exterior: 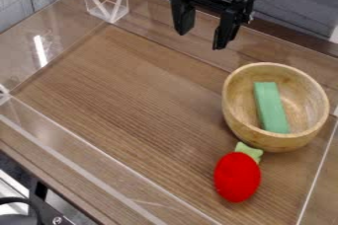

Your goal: Move the red object to the left side of the table

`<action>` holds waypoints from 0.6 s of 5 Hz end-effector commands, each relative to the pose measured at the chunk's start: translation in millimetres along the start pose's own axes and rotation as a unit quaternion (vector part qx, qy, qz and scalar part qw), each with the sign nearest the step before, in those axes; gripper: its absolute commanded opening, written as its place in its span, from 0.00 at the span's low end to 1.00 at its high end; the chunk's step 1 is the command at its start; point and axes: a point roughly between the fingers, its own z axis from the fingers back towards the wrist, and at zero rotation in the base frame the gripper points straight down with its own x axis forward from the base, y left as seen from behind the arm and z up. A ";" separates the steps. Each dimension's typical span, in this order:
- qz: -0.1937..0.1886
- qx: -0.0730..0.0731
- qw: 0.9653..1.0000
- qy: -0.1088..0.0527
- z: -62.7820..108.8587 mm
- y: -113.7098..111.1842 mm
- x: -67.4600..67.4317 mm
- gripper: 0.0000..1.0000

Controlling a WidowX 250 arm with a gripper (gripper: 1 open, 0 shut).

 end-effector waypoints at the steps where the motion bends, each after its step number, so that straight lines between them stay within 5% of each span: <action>1: -0.045 -0.001 0.999 0.015 -18.9 -11.6 -2.6 1.00; 2: -0.061 -0.010 0.998 0.018 -34.4 -11.9 -18.6 1.00; 3: -0.080 -0.012 0.997 0.005 -41.4 -17.2 -37.0 1.00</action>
